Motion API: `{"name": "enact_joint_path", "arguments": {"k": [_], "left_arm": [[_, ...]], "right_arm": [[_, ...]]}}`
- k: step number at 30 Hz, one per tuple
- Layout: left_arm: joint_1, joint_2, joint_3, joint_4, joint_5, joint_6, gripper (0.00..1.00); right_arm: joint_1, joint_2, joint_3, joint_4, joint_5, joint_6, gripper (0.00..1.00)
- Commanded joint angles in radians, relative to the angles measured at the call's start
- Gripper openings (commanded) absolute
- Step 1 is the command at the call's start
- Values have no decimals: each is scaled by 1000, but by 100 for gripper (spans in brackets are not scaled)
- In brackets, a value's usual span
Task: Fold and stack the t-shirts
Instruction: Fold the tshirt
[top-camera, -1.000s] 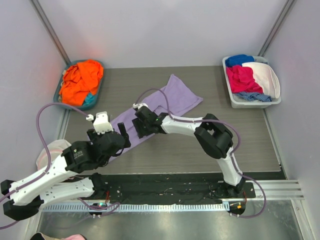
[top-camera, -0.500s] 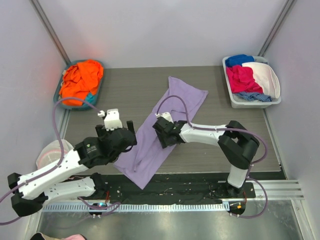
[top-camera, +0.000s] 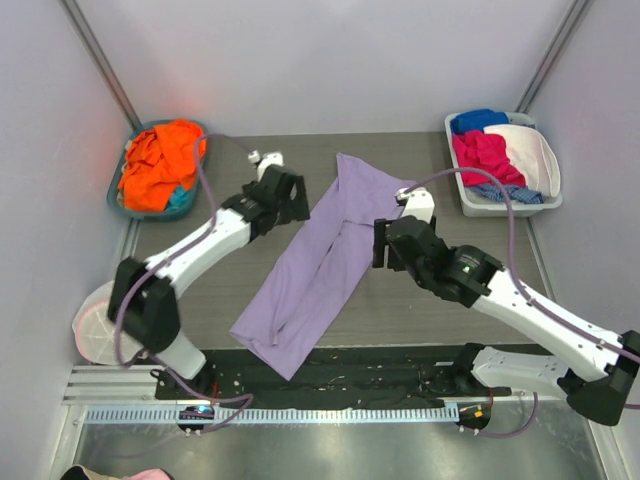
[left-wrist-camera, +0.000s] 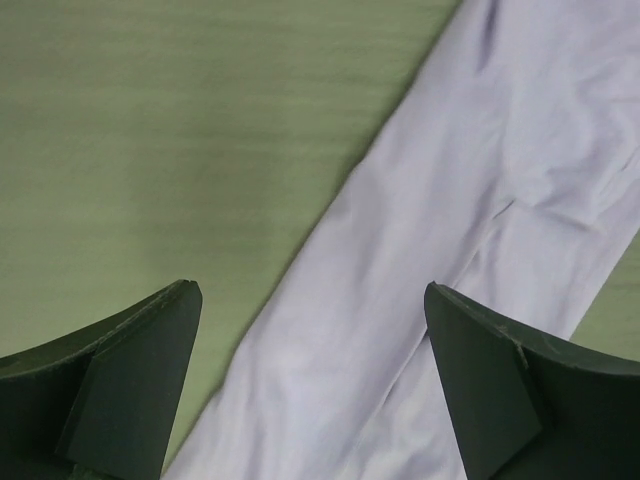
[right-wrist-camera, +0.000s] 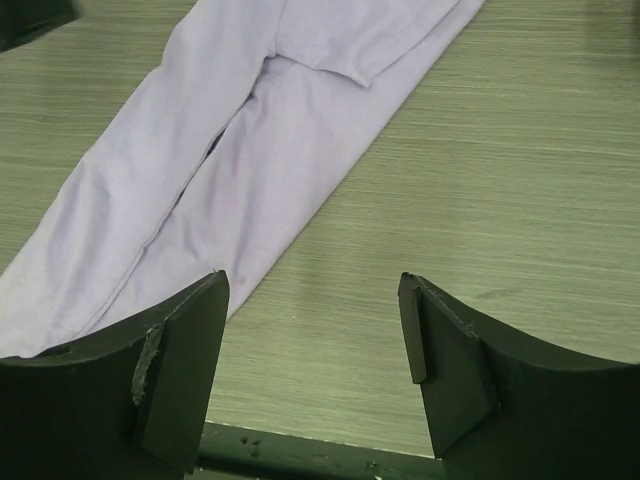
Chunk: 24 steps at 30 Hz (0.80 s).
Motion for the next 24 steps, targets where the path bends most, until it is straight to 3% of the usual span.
{"name": "enact_joint_path", "arguments": {"k": [1,9,20,24], "left_arm": [[9,222,207,124,155,179,100],[54,530,454,146,254,297,100],[69,734,640,100,320,363,100],[69,766,642,106,344,354,99]], "right_arm": [[0,-34,-2,-77,42,51,77],[-2,-58,-60,-75,8,73,78],[0,-83,-111,-70,-6,90,79],[-2,-84,-123,-66,-9,94,79]]}}
